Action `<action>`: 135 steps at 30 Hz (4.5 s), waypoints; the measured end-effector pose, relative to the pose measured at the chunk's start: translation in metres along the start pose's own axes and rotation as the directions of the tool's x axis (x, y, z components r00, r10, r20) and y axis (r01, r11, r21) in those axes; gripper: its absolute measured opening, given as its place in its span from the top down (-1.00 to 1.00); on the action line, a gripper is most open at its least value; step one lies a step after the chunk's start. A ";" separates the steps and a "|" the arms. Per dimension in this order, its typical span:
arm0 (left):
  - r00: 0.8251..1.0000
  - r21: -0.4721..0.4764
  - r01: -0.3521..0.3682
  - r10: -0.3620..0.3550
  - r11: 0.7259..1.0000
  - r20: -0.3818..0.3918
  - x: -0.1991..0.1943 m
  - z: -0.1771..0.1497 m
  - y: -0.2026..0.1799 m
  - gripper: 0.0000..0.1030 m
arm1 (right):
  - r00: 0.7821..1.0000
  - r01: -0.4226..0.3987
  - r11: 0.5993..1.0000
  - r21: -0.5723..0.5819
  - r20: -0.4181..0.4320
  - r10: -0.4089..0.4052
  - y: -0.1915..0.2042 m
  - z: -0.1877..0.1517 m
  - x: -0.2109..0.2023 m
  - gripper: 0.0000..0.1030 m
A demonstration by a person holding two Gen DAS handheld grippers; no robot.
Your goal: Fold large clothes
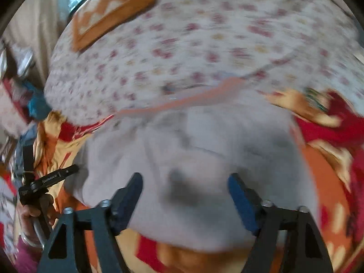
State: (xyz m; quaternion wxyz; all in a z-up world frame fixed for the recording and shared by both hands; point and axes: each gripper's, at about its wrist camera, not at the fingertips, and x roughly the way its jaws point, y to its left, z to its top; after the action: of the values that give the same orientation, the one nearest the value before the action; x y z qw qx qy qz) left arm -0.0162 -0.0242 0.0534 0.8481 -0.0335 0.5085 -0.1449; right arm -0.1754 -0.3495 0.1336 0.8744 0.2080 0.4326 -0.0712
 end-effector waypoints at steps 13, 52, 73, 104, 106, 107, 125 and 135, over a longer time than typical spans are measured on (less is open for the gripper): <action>0.993 -0.086 0.106 -0.110 0.991 -0.046 0.019 0.016 0.008 -0.58 | 0.986 0.114 0.985 -0.130 -0.106 -0.128 0.059 0.023 0.116 -0.10; 0.895 0.102 0.432 -0.440 0.896 0.074 -0.001 0.016 -0.065 0.75 | 0.923 -0.297 0.954 0.034 -0.247 0.296 0.102 0.098 0.115 -0.76; 0.915 0.037 0.399 -0.401 0.916 0.048 0.012 0.020 -0.055 0.75 | 0.921 -0.166 0.934 -0.316 -0.388 0.032 0.196 0.102 0.198 -0.06; 0.930 0.052 0.367 -0.366 0.929 -0.025 0.033 0.015 -0.071 0.68 | 0.927 -0.317 0.928 0.197 -0.142 0.347 0.022 0.045 0.084 0.03; 0.926 -0.006 0.376 -0.376 0.926 -0.035 0.031 0.014 -0.061 0.64 | 0.927 -0.308 0.929 0.207 -0.153 0.342 0.007 0.037 0.075 0.03; 0.924 -0.042 0.379 -0.381 0.924 -0.046 0.031 0.014 -0.056 0.52 | 0.928 -0.304 0.930 0.208 -0.154 0.338 0.003 0.034 0.071 0.02; 0.922 -0.260 0.356 -0.382 0.898 -0.056 0.035 0.020 -0.006 -0.18 | 0.929 -0.267 0.963 -0.018 -0.270 0.253 0.160 0.085 0.141 -0.31; 0.921 -0.278 0.355 -0.385 0.893 -0.063 0.039 0.024 -0.005 -0.20 | 0.965 -0.052 0.986 -0.157 -0.262 0.009 0.168 0.075 0.144 -0.31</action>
State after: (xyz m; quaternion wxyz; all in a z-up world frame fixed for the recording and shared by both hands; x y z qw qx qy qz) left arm 0.0208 -0.0418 0.0326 0.7619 -0.2324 0.5560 -0.2373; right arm 0.0186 -0.2219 0.1112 0.8250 0.1502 0.5448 0.0057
